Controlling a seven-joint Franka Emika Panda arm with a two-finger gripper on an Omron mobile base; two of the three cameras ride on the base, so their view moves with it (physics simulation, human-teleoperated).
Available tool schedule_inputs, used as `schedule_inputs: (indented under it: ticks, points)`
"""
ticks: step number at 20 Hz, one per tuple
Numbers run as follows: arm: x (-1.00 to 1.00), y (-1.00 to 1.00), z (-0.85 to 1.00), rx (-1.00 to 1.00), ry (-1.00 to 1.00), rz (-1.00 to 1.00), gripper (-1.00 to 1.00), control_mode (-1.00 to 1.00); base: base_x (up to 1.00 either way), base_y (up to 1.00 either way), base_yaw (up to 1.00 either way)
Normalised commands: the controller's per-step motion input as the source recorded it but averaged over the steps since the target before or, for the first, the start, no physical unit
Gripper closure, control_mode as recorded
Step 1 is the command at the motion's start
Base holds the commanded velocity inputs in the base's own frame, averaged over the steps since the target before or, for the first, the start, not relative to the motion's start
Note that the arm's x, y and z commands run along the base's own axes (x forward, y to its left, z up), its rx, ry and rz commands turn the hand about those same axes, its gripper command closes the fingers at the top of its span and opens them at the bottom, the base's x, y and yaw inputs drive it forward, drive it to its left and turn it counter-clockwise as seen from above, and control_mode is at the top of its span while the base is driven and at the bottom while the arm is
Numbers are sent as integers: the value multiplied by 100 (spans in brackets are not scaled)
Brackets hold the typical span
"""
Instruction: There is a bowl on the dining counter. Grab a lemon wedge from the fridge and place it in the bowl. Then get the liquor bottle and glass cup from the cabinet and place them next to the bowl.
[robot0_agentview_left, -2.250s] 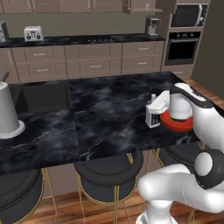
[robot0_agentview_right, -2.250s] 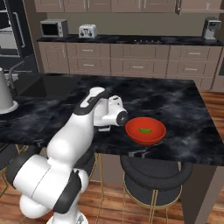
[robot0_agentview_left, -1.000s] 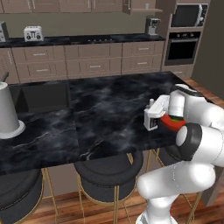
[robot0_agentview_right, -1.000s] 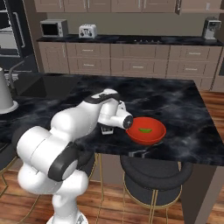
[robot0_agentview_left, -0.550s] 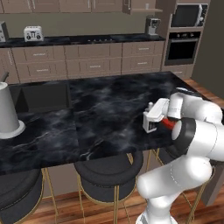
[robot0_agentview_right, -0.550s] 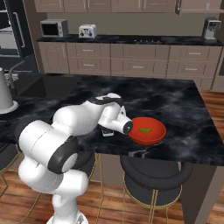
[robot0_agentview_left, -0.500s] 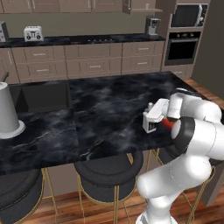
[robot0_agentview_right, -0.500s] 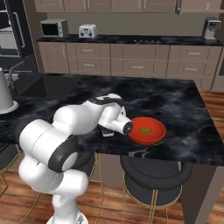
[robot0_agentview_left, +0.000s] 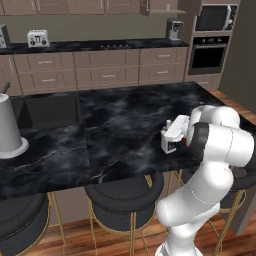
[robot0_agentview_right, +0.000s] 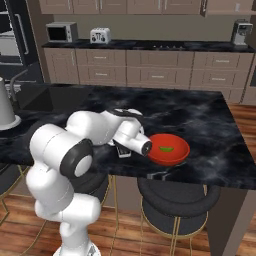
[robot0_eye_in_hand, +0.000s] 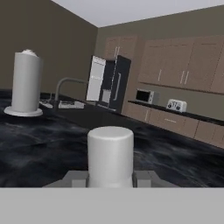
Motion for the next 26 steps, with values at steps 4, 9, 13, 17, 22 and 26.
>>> schedule_inputs:
  ticks: [4,9,13,17,22,26]
  points:
    - [27,-13,-10,2,0,5,100,-100,0,0,0]
    - [20,-15,-6,1,0,2,100,-100,0,0,0]
    - [15,-16,-14,1,-3,2,100,-100,0,0,0]
    - [8,-4,-23,0,-4,1,100,-100,0,0,0]
    - [-1,0,-19,0,-5,0,-100,-100,0,0,0]
    - [-17,0,0,0,-7,0,-100,-100,0,0,0]
